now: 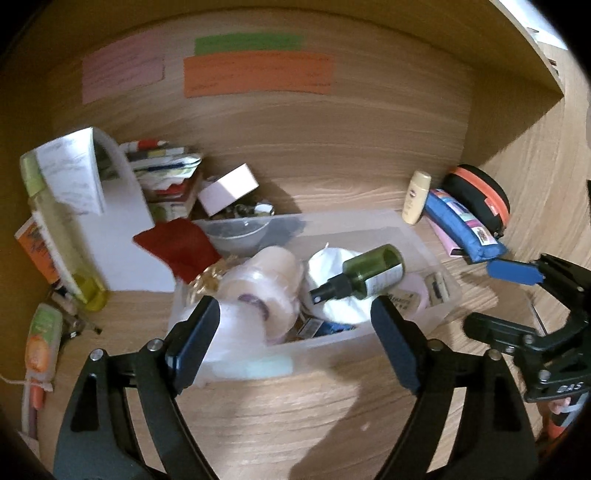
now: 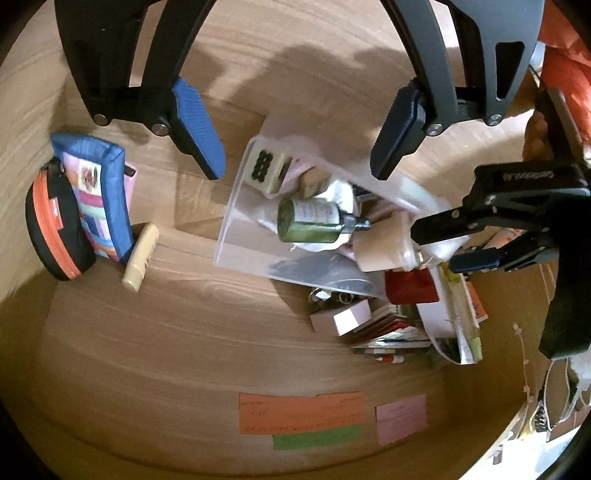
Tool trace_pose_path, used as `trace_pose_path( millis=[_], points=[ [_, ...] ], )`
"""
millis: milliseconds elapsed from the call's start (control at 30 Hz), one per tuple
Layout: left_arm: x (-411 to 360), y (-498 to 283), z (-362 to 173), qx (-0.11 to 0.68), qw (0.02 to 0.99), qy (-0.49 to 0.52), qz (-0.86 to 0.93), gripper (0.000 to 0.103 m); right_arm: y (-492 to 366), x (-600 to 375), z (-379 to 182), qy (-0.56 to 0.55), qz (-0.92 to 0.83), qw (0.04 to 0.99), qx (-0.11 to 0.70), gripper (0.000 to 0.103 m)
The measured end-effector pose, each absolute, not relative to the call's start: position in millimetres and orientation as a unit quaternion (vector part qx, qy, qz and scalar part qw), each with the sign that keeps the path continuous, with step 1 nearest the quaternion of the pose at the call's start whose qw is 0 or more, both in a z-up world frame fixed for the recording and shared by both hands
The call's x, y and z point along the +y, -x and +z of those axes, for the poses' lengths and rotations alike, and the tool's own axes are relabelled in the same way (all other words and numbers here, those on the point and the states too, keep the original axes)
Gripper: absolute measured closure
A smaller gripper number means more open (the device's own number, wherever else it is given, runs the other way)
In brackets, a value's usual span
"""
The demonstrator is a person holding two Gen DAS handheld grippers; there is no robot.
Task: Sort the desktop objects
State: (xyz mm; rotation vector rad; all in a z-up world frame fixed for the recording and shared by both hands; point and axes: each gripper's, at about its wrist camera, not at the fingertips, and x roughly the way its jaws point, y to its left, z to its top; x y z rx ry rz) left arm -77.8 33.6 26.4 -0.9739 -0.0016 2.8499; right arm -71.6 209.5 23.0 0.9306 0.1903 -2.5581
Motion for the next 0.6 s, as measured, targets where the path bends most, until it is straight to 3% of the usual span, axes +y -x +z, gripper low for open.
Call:
trace_pose_path(
  millis=[233, 600],
  points=[
    [25, 59, 25, 0.005, 0.036, 0.319, 0.947, 0.019, 53, 212, 31, -0.323, -0.922, 0.206, 0.058, 0.020],
    [23, 43, 22, 0.002, 0.026, 0.315, 0.949, 0.009, 42, 212, 29, -0.323, -0.920, 0.216, 0.049, 0.019]
  ],
)
